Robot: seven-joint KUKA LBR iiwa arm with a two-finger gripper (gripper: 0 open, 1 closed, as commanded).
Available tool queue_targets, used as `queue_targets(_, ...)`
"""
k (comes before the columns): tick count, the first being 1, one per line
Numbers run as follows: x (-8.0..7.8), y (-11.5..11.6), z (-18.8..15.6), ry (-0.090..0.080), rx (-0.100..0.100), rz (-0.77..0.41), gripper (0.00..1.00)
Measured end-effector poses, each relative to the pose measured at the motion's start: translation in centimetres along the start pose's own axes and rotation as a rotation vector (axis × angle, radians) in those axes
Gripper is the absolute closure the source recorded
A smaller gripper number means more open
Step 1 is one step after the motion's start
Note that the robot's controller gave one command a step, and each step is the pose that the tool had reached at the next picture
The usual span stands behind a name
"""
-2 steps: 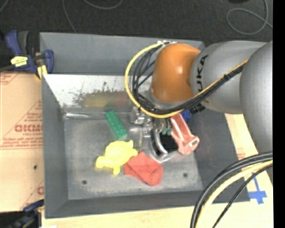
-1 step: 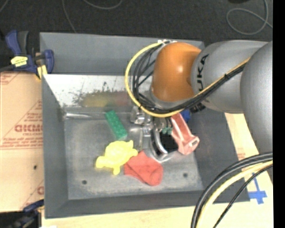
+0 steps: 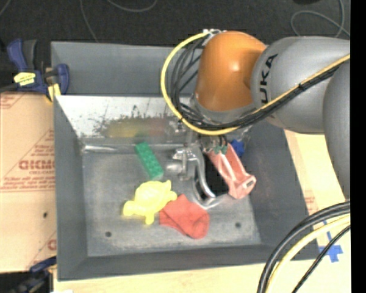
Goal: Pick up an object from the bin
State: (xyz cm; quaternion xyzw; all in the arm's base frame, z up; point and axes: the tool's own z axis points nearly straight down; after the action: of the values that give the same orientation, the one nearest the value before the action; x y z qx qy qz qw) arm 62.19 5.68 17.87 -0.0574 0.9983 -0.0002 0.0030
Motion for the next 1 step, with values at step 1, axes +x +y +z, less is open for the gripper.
queue_targets(1, 2.34, 4.37, 3.35, -0.005, 0.000, -0.237, 0.00)
